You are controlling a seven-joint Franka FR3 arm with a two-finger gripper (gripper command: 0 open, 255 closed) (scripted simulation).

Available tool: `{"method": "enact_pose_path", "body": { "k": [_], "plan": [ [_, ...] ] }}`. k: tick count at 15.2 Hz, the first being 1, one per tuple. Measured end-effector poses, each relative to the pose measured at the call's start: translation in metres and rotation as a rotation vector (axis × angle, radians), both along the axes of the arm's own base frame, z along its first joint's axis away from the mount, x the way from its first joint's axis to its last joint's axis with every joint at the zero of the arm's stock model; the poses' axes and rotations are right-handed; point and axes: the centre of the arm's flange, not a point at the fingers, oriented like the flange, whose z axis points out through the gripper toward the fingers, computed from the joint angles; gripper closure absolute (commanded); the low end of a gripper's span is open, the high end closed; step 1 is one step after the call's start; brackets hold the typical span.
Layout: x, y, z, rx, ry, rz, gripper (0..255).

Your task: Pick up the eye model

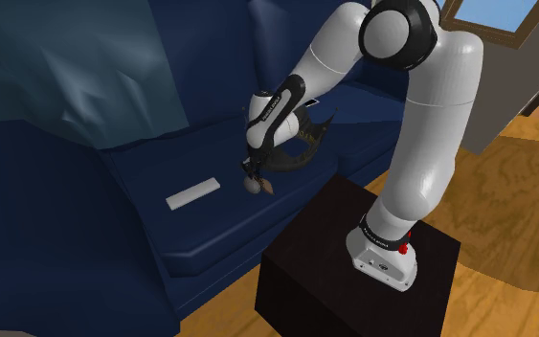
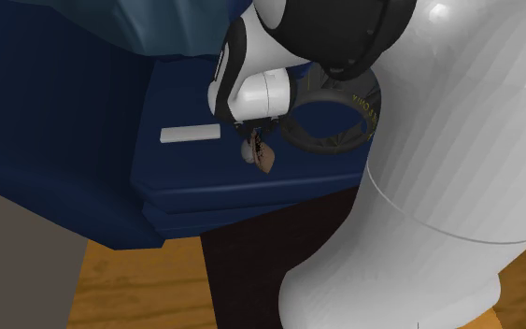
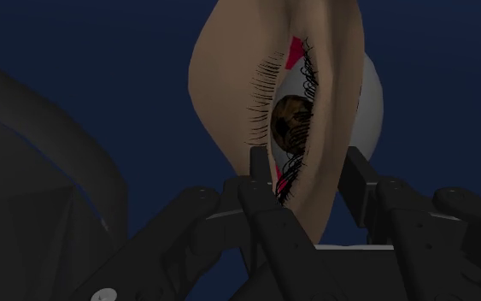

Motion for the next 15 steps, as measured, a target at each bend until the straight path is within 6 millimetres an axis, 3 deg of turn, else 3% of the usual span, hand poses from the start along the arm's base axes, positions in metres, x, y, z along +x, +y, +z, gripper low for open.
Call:
{"method": "enact_pose_path", "body": {
  "k": [6,15],
  "plan": [
    [-0.001,0.000,0.002,0.000,0.001,0.000,255],
    [-0.001,0.000,0.047,0.000,0.002,0.000,255]
  ]
}}
